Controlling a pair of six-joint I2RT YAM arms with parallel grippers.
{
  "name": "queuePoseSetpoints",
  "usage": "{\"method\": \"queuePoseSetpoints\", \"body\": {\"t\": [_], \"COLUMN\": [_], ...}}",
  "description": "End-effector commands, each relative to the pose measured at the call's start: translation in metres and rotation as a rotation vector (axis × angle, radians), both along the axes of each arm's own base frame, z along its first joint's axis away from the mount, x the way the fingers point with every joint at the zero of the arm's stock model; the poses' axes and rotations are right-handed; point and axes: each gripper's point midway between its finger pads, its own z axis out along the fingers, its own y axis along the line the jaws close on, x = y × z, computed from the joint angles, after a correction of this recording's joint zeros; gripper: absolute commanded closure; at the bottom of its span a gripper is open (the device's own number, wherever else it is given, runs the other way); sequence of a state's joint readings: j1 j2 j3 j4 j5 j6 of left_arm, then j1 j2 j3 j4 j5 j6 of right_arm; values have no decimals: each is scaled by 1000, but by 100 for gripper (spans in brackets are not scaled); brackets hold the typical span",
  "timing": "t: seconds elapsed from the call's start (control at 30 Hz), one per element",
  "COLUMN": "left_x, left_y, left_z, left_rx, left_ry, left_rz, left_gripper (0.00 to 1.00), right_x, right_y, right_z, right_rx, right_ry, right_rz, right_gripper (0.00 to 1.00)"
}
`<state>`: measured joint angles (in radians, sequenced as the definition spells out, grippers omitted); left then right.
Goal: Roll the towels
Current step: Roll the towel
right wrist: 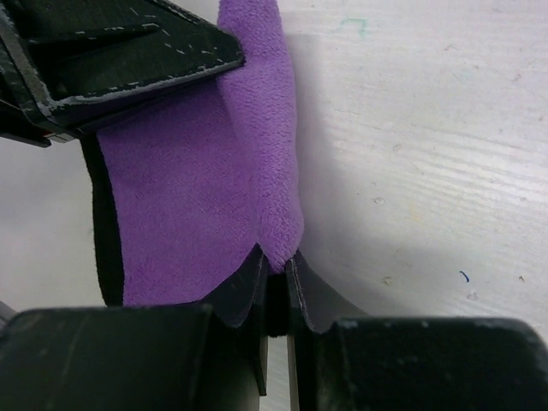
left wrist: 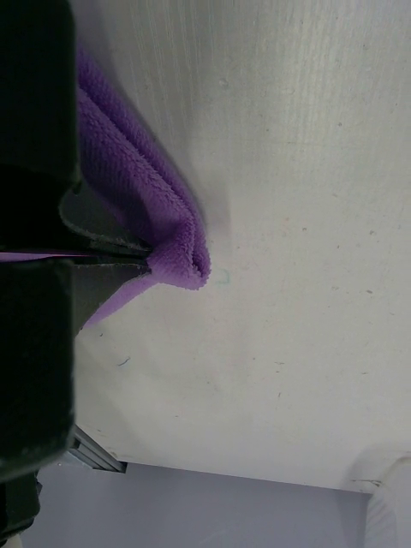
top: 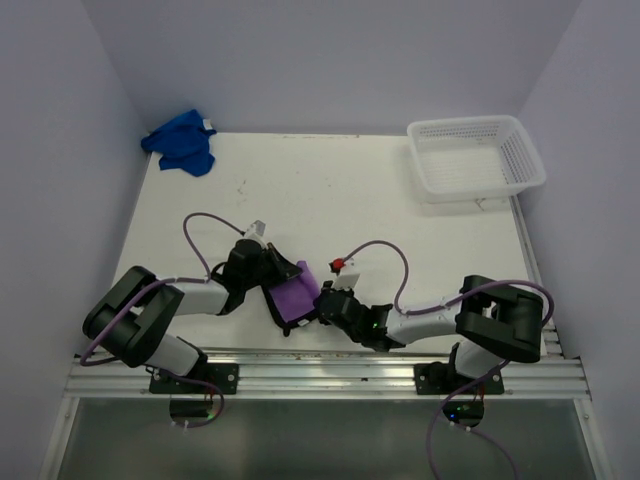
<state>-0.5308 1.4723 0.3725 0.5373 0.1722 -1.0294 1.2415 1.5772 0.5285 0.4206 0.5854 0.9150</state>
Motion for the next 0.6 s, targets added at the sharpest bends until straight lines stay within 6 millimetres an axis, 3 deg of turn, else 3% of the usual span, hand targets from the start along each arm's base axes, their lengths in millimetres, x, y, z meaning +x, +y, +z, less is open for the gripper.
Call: {"method": "queuePoseSetpoints", "body": {"t": [0.0,0.57], "left_x": [7,17], "left_y": [-2,13], "left_z": [4,1], "left_rx": [8,38], "left_ry": [-17,-13], "left_rz": [-8,25], "left_gripper": [100,100], "right_x": [15,-15], "right_y": [4,-4], "right_z": [26,3], "right_rx": [-105,-694], "right_ry": [-69,-180], "right_rz": [0,137], "right_gripper": [100,100]}}
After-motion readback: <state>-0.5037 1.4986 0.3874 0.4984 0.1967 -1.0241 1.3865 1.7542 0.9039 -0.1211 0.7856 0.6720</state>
